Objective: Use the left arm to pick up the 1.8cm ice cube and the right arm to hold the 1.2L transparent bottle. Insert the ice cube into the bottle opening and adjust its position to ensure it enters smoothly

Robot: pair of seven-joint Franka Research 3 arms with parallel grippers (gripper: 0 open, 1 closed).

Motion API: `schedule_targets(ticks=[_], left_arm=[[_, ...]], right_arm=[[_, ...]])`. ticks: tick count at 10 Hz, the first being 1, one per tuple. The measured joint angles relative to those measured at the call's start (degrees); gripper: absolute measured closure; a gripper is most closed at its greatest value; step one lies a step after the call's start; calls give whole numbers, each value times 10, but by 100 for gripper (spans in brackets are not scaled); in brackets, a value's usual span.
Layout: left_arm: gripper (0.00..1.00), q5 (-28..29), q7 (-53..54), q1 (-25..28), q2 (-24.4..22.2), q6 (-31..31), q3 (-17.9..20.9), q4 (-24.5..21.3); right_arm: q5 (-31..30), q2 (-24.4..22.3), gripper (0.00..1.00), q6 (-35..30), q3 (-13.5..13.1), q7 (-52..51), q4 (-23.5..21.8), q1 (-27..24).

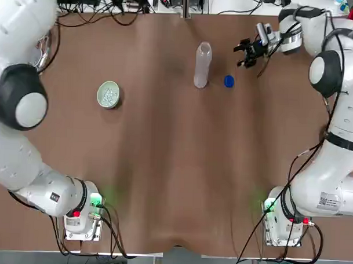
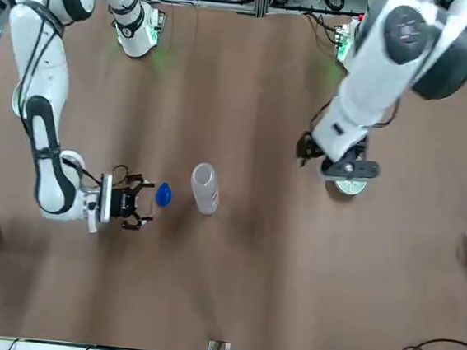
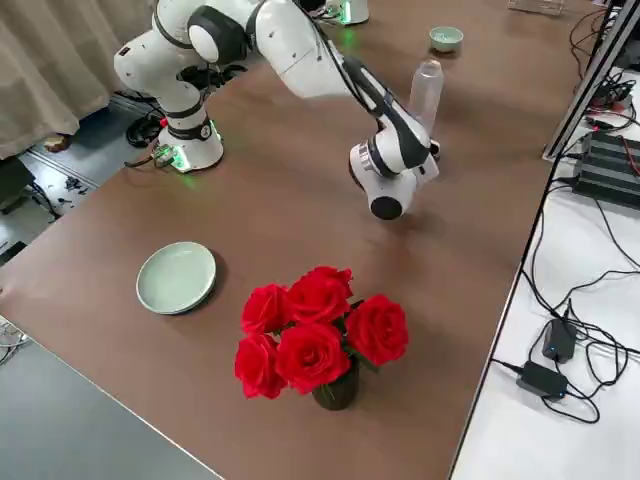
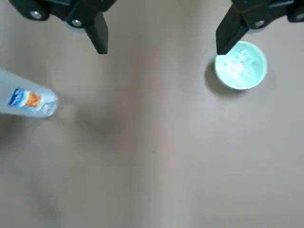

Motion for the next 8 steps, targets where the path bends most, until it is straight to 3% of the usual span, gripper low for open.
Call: schedule_targets(ticks=[4, 8], left_arm=[[0, -11, 192, 129, -123, -5, 2, -125], [0, -11, 226, 184, -155, -46, 6, -133]], right_arm=[[-134, -83, 0, 5, -3, 201, 16, -17], [-301, -190, 0, 17, -10, 458, 39, -16]])
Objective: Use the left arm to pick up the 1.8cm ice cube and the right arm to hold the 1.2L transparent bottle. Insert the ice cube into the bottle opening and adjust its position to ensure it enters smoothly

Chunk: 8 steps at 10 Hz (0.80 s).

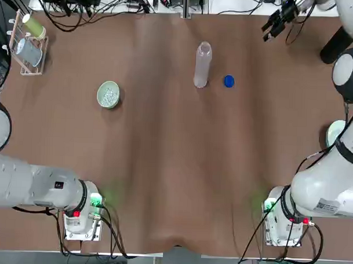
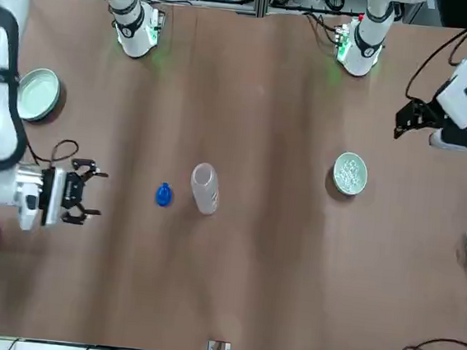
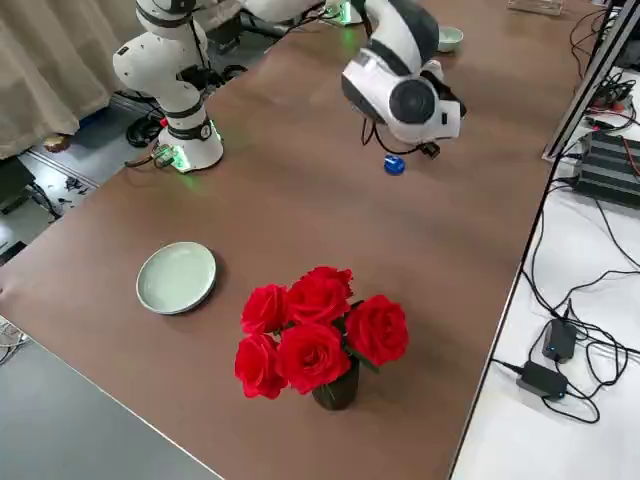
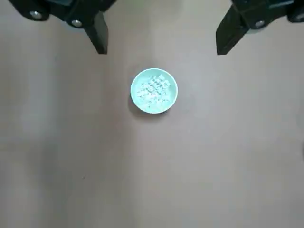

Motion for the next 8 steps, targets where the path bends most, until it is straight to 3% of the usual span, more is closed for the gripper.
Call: schedule_targets(ticks=[5, 8], left_arm=[[0, 7, 9, 5, 58, -22, 1, 113], [0, 12, 23, 8, 79, -35, 13, 139]], right_arm=[[-159, -96, 0, -6, -2, 280, 9, 10], [-207, -146, 0, -8, -57, 427, 11, 52]])
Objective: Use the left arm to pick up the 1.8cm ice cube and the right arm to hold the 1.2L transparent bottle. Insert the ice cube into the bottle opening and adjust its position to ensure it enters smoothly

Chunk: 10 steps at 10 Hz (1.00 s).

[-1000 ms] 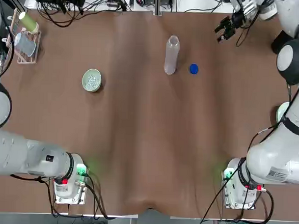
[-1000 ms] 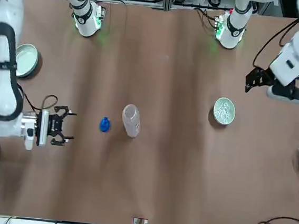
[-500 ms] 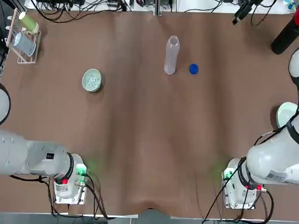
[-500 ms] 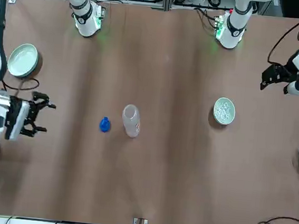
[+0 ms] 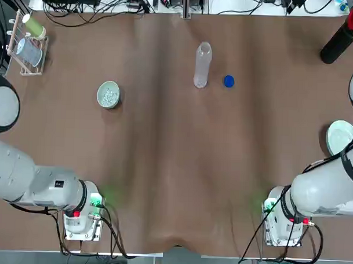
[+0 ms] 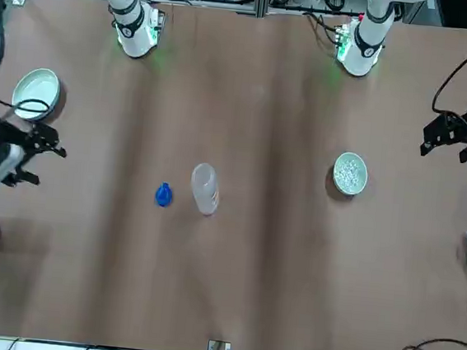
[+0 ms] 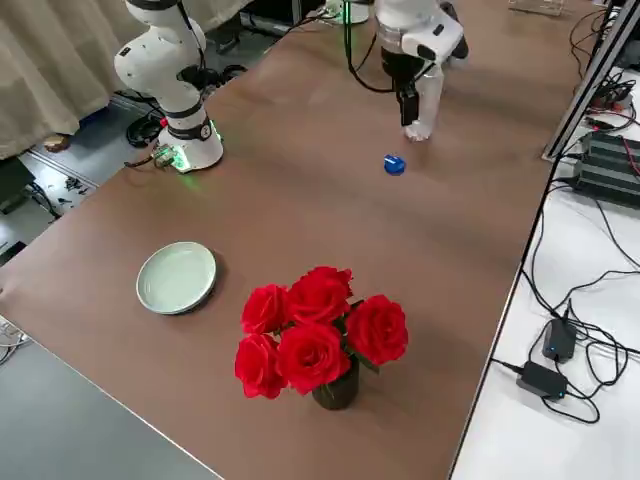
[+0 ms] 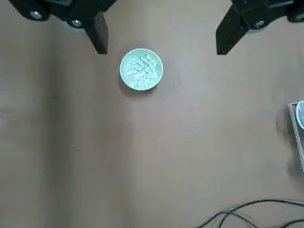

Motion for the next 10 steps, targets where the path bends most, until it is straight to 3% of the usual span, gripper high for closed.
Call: schedule_targets(ticks=[4, 7, 10], left_arm=[[0, -12, -40, 9, -4, -6, -2, -21], [0, -11, -41, 9, -7, -6, -2, -23], [0, -9, -29, 10, -7, -6, -2, -24]], right_arm=[[-135, -39, 0, -11, -10, 275, 23, 11], [-180, -51, 0, -86, -10, 320, 58, 18], [-172, -54, 0, -90, -2, 336, 67, 0]])
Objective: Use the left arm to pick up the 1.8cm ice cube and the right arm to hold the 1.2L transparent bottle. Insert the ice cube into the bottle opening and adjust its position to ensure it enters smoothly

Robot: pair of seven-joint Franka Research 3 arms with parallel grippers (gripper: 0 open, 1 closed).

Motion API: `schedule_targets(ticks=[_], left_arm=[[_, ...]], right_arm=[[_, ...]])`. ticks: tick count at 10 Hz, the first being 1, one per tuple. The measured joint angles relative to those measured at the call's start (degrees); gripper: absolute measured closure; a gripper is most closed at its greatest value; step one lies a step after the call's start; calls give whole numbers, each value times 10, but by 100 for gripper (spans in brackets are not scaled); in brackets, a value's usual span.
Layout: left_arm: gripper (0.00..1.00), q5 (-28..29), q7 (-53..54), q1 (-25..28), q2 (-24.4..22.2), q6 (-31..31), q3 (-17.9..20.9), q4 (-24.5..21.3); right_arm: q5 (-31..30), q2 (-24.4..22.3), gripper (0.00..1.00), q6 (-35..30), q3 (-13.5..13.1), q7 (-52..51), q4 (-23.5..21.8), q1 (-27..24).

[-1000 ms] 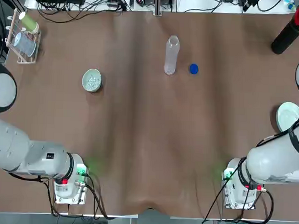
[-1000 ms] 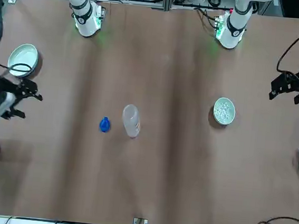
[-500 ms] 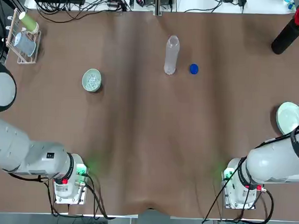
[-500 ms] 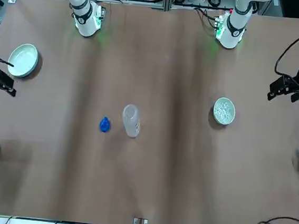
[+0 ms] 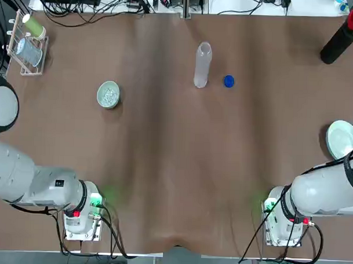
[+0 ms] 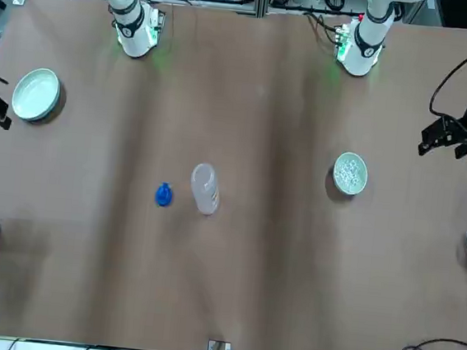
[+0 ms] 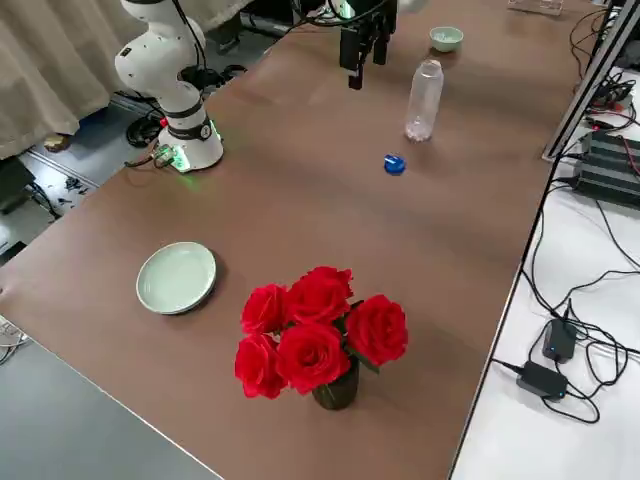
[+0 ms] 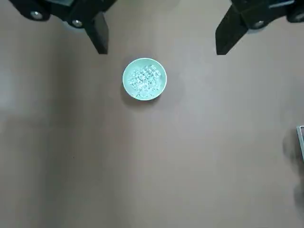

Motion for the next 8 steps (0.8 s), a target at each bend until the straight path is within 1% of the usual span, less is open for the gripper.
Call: schedule_targets(ticks=[4, 8], left_arm=[[0, 0, 12, 0, 0, 0, 0, 0], [0, 0, 12, 0, 0, 0, 0, -1]], right_arm=[[9, 0, 0, 3, 5, 3, 4, -5], [43, 1, 0, 39, 6, 3, 4, -6]])
